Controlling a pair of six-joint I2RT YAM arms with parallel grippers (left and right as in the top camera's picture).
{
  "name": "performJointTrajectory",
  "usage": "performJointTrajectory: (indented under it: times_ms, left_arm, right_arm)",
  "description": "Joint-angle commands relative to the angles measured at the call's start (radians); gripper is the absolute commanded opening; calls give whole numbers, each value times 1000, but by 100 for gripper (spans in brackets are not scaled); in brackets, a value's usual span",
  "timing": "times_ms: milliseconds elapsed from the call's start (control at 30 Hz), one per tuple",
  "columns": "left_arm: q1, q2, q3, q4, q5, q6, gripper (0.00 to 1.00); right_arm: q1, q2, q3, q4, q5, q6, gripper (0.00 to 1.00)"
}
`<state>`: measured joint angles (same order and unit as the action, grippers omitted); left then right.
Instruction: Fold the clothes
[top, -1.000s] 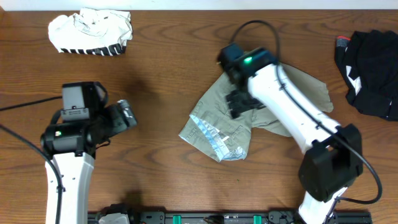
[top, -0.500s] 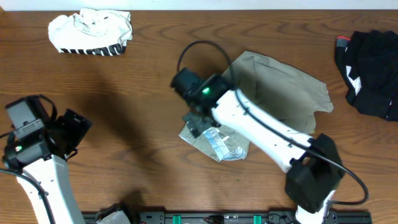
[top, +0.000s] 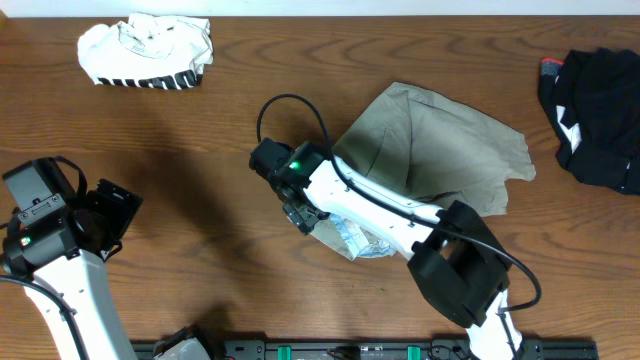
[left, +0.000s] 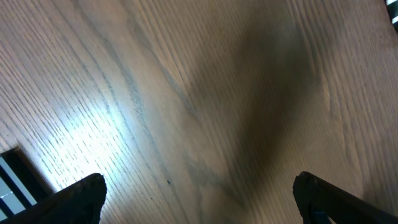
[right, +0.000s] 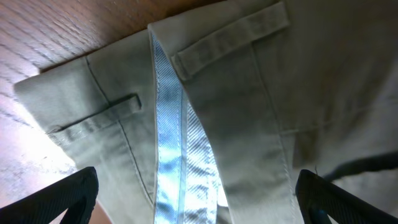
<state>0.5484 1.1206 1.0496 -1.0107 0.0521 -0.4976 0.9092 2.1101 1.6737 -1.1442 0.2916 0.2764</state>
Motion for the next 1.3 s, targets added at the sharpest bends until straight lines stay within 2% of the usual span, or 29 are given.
performJointTrajectory:
  times_ms: [0,267,567,633,700,767,900,1267]
  left_arm:
    - [5,3,13,-3,-8,-5,98]
    - [5,3,13,-3,-8,-5,98]
    - [5,3,13,-5,11,-5,98]
    - [5,3,13,-5,11,-5,98]
    - [5,3,13,-5,11,-5,98]
    - [5,3,13,-5,11,-5,98]
    - [5,3,13,-5,11,-5,98]
    - [5,3,13,-5,11,-5,98]
  right_arm:
    - [8,51,11,4,26,-11,99]
    - [10,88,11,20,42,0,99]
    - [7,101,11,43,101,0,75]
    - [6,101,11,47,101,2,64]
    - [6,101,11,49,106,7,34]
    - [6,101,11,49,118,8,18]
    - [6,100,12,44,167,44,3]
    - [6,68,41,15,204,94,1]
